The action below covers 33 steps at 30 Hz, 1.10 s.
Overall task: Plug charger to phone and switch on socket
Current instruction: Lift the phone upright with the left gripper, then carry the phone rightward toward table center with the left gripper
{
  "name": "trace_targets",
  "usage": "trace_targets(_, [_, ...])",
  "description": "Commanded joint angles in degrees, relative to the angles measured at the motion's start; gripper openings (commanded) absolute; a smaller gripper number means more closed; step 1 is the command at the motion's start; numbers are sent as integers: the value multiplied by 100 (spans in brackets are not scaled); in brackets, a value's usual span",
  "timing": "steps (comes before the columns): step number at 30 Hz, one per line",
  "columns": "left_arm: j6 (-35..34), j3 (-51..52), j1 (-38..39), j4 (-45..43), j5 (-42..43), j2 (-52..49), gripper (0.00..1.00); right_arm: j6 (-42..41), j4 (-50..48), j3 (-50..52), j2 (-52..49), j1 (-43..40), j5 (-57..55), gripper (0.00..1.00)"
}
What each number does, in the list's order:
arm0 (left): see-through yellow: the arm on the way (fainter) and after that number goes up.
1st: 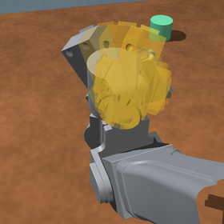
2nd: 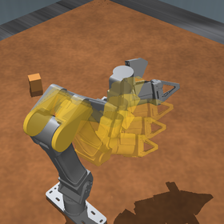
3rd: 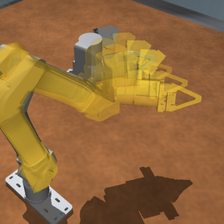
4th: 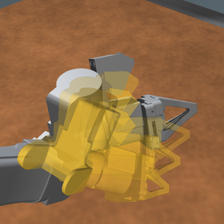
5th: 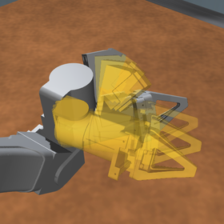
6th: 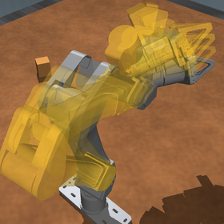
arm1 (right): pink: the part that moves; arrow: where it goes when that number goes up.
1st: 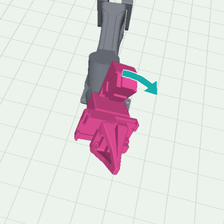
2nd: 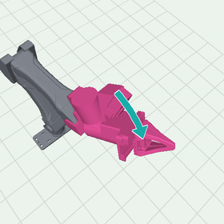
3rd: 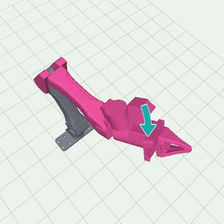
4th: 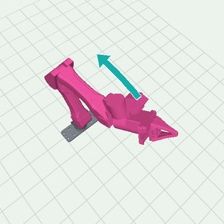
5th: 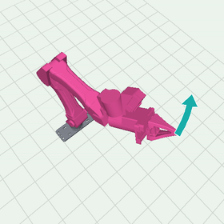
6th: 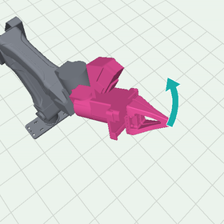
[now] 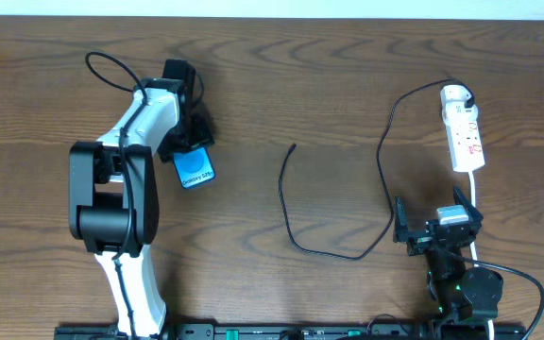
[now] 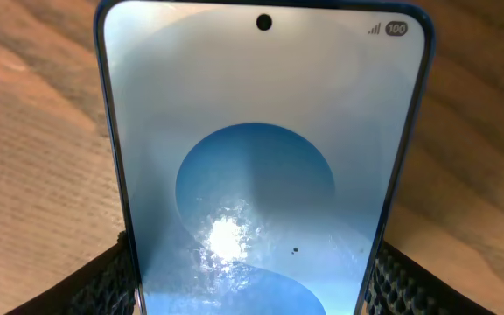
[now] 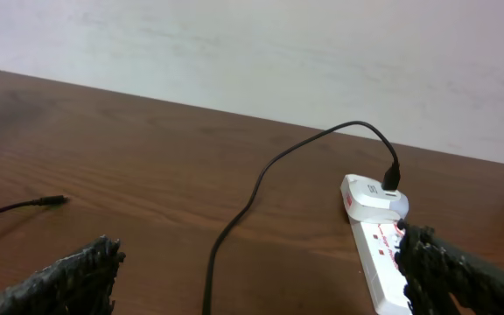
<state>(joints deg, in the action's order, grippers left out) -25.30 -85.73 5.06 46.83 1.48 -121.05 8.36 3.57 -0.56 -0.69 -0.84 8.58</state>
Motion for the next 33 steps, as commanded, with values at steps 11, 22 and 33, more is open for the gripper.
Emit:
trace_targets(11, [-55,48,-39,236,1961,1019,67,-57,0,24,31,17,37,99])
trace_targets(22, [-1816,48,-39,212,3340,1019,68,-57,0,24,31,17,37,99])
trace_targets(33, [-2686,48,-37,216,4089,1019,66,-57,0,24,31,17,37,99])
